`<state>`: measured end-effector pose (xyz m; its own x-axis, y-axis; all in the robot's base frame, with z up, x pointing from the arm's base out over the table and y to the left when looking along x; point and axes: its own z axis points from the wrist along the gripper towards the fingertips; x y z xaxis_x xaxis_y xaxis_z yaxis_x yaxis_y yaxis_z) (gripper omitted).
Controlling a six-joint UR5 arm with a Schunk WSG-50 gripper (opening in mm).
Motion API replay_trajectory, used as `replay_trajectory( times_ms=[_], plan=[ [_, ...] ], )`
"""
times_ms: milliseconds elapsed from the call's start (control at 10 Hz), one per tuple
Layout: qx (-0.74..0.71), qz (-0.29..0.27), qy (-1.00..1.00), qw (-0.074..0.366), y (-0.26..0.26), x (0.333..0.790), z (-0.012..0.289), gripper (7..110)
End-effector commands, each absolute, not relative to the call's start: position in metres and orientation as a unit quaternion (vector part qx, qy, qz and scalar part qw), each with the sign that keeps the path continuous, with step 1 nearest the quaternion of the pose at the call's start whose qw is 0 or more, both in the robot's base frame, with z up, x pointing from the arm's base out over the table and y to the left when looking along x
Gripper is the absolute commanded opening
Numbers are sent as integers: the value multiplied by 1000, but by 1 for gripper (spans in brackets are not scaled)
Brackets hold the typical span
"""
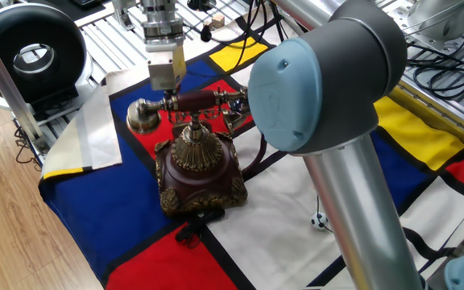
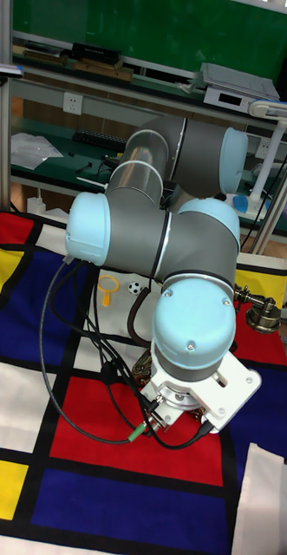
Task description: Dial a number on an old rotary phone
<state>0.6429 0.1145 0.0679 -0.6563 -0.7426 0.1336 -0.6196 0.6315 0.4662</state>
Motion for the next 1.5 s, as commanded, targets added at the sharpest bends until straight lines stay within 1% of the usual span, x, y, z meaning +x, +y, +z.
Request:
replay_trajectory(
  times_ms=[0,200,1400],
  plan=[
    [365,-209,-895,149,135,643,68,7],
    [378,-208,-888,159,120,642,72,7],
    [375,-209,-889,159,121,644,69,7]
  ],
)
